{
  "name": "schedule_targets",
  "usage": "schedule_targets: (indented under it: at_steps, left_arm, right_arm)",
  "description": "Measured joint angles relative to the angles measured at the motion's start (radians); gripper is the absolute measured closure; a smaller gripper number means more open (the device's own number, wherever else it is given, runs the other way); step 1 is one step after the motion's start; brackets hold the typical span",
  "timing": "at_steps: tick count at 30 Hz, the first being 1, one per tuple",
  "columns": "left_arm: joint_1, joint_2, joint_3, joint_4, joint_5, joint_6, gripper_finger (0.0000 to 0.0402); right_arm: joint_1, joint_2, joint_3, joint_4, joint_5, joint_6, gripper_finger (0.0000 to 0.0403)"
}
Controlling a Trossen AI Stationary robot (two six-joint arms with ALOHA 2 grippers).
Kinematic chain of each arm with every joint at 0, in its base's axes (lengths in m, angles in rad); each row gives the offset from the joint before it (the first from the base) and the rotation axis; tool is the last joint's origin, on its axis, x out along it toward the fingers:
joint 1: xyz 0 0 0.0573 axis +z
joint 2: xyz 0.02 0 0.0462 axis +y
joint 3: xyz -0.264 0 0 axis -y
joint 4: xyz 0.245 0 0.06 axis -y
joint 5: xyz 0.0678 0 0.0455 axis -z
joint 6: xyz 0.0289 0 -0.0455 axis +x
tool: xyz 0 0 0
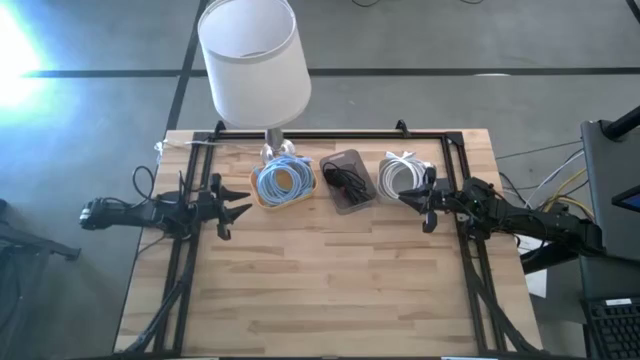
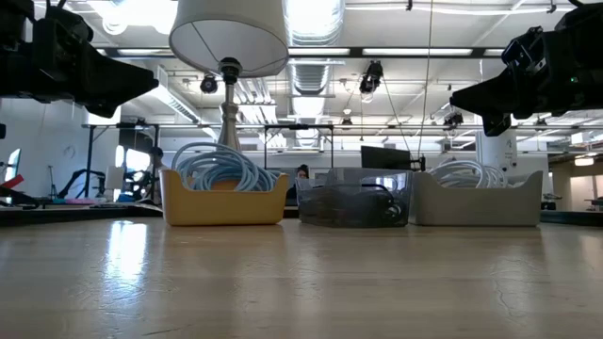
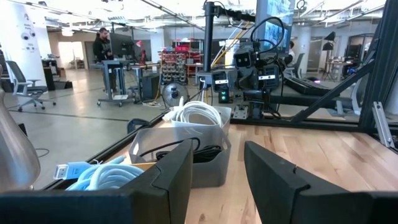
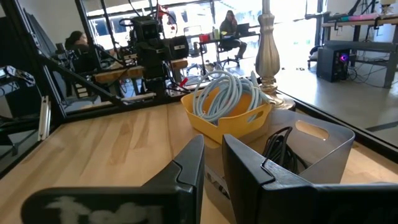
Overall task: Pick & Place USB Port
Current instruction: Return to Home Position
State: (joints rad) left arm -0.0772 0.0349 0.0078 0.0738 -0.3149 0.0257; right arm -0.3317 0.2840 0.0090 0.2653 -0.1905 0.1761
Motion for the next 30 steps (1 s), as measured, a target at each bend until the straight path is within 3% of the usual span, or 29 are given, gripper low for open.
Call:
schedule_targets:
  at_steps: [30]
  left_arm:
    - [0.0,0.0,0.0,0.0,0.0,0.0,0.0252]
  right_arm:
    - [0.0,0.0,0.0,0.0,0.0,0.0,0.0351]
